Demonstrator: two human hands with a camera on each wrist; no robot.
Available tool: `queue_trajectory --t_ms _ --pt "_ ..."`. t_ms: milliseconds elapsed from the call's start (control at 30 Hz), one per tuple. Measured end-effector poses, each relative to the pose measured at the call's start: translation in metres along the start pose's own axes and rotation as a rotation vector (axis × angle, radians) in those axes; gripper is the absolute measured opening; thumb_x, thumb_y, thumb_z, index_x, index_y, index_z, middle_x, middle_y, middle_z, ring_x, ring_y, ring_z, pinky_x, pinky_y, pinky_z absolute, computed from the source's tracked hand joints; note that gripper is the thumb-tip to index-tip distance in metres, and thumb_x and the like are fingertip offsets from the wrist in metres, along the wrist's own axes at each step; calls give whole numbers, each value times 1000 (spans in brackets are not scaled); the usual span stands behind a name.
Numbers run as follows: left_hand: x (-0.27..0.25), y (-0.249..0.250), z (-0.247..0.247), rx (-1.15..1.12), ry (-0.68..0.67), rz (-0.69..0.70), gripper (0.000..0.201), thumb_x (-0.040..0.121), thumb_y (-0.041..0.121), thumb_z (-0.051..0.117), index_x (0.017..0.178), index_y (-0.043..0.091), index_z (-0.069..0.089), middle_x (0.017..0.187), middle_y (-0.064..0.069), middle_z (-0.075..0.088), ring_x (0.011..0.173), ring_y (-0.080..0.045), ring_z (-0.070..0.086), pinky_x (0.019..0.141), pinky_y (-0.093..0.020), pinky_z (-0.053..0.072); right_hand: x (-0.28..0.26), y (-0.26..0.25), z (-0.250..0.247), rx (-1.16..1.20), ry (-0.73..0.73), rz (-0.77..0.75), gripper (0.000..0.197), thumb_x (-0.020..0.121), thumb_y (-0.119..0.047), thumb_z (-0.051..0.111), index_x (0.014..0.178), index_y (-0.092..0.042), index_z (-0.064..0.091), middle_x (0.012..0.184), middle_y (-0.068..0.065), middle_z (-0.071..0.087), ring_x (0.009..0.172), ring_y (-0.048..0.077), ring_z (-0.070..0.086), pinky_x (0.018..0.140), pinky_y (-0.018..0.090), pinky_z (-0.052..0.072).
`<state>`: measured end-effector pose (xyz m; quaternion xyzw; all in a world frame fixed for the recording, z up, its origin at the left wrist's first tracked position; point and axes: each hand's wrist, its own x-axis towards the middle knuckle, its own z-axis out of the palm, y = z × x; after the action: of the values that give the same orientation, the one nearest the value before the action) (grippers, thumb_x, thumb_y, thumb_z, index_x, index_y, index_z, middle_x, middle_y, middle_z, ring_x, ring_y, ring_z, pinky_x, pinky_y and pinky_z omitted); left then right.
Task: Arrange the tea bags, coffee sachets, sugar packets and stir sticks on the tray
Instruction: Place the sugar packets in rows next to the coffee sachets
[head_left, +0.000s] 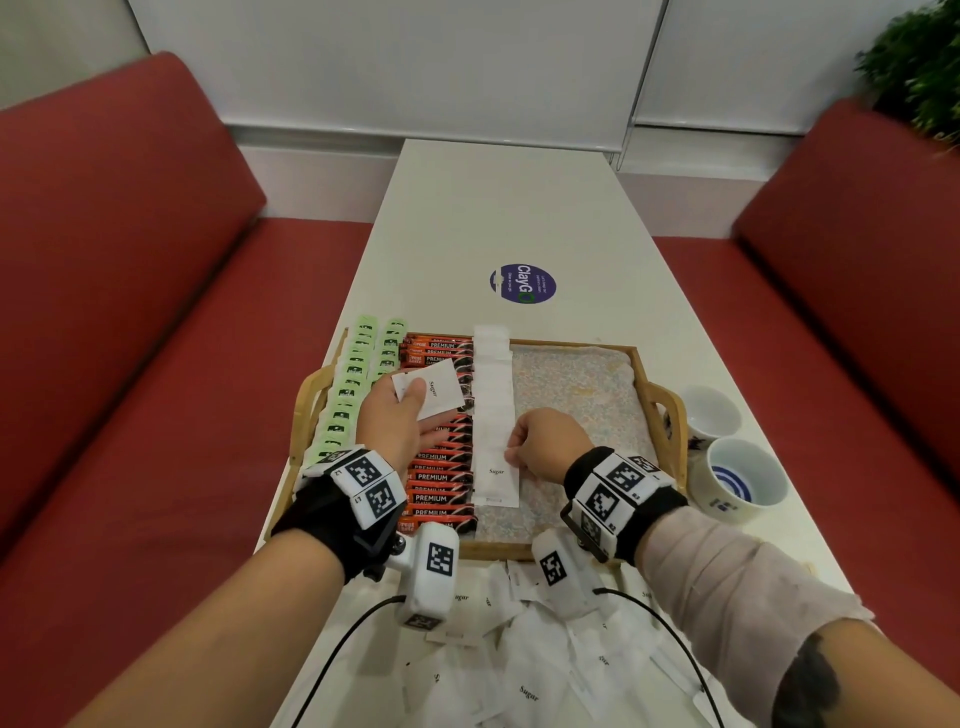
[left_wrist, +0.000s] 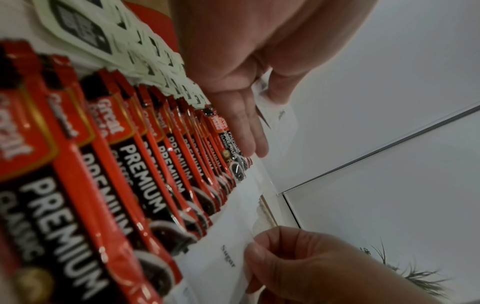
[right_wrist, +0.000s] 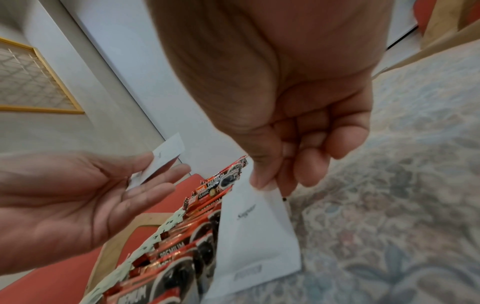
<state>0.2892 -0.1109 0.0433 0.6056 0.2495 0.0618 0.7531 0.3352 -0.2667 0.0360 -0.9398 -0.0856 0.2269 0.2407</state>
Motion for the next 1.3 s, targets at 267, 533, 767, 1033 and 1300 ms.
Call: queue_trajectory --t_ms 267,533,767,1033,1300 --pt "0 -2 2 -8 -30 -42 21 103 16 34 121 12 44 115 -12 63 80 -20 69 60 -30 57 2 -3 1 -32 -1 0 14 88 -15 64 75 -15 58 101 11 71 95 26 67 87 34 54" --pt "2 0 3 88 -7 -41 17 102 15 38 113 11 50 119 -13 60 103 -30 62 67 -36 56 -1 -2 -7 -12 56 -49 16 89 -28 65 89 -15 55 92 1 61 85 18 57 73 28 43" --pt "-4 -5 7 293 -24 115 14 97 19 50 105 14 61 107 -12 66 85 -19 61 60 -24 48 -10 -14 -14 268 71 -205 16 85 -24 70 86 -16 56 75 -4 60 65 12 56 63 26 46" --pt "-15 -10 3 390 -129 139 14 89 11 62 88 23 56 91 -6 65 78 -17 58 71 -29 45 -20 -8 -20 535 211 -200 13 91 -13 62 78 -14 58 69 -1 63 53 10 56 63 30 49" --pt "-22 -9 -1 360 -85 154 23 89 0 58 112 7 57 95 0 59 78 -5 54 79 -26 47 -21 10 -13 190 89 -87 7 92 -16 61 87 -12 65 68 -5 58 54 6 51 55 19 45"
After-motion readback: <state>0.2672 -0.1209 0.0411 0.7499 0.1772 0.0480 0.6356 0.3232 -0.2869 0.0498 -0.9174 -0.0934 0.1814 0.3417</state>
